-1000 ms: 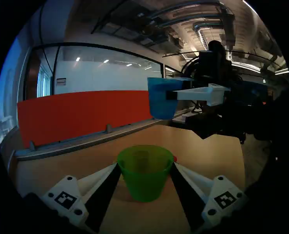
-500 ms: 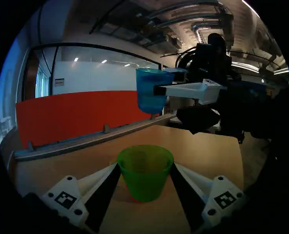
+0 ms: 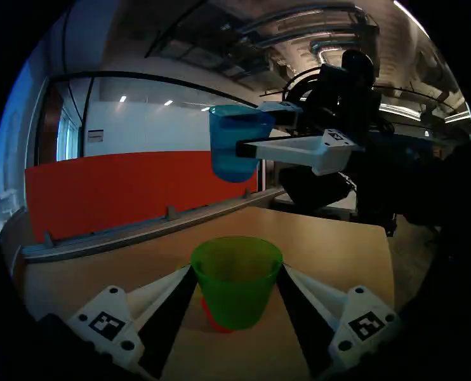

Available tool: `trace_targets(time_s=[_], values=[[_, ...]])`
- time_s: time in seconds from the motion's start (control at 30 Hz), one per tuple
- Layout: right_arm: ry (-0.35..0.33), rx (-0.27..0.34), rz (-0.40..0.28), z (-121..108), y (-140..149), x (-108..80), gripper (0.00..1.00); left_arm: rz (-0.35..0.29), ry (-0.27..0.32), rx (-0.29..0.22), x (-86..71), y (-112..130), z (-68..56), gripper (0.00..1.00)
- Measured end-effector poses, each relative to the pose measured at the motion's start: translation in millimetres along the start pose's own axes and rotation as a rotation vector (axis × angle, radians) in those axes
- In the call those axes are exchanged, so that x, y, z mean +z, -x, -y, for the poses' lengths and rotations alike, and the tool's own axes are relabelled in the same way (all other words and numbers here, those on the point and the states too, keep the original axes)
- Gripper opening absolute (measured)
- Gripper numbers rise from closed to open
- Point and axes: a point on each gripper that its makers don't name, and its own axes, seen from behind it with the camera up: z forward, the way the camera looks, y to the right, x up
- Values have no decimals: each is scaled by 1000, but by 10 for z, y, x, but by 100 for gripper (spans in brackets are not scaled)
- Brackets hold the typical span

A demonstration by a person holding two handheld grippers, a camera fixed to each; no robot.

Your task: Pour water

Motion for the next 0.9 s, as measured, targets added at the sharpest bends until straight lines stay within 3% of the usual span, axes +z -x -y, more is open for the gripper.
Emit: trace_targets(time_s=[0.9], values=[[33,-278,36,-166,-53,111,89,-9,19,7,23,-62,-95,86]])
